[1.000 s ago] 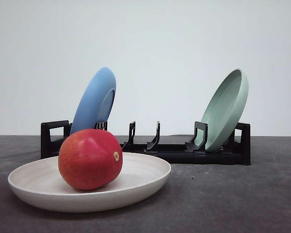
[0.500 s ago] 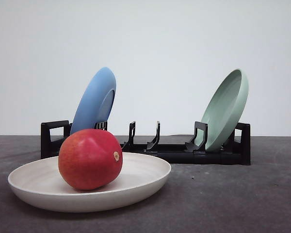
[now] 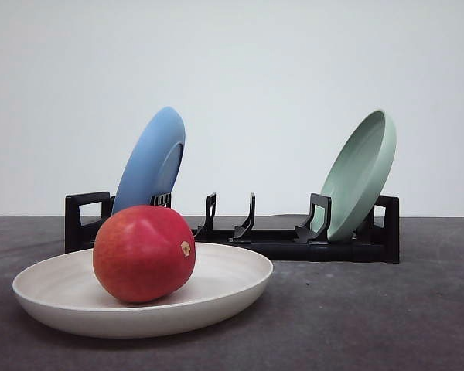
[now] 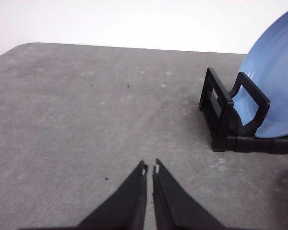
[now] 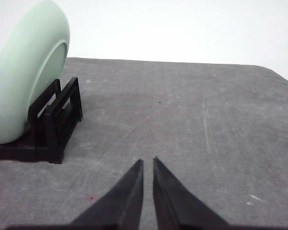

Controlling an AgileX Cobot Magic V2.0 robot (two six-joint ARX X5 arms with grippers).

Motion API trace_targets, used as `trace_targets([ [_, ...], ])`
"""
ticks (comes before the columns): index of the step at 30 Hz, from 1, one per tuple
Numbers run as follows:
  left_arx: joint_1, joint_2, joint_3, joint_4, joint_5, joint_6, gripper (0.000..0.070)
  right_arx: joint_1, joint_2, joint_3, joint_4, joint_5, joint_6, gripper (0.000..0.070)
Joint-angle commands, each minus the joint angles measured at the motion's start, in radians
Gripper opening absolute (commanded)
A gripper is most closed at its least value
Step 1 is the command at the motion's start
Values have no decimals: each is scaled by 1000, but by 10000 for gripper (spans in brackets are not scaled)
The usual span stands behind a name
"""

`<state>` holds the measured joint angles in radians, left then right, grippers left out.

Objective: Place pomegranate in white plate

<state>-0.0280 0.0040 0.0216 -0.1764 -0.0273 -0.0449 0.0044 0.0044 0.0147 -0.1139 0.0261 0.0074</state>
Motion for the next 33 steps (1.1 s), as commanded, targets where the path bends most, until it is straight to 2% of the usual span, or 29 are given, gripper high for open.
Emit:
trace_targets([
  [1,2,-1,-10,13,2,6,0,-2,-1,-4,13,1,12,32],
  [33,2,-1,-10,13,2,6,0,-2,-1,-4,13,1,12,32],
])
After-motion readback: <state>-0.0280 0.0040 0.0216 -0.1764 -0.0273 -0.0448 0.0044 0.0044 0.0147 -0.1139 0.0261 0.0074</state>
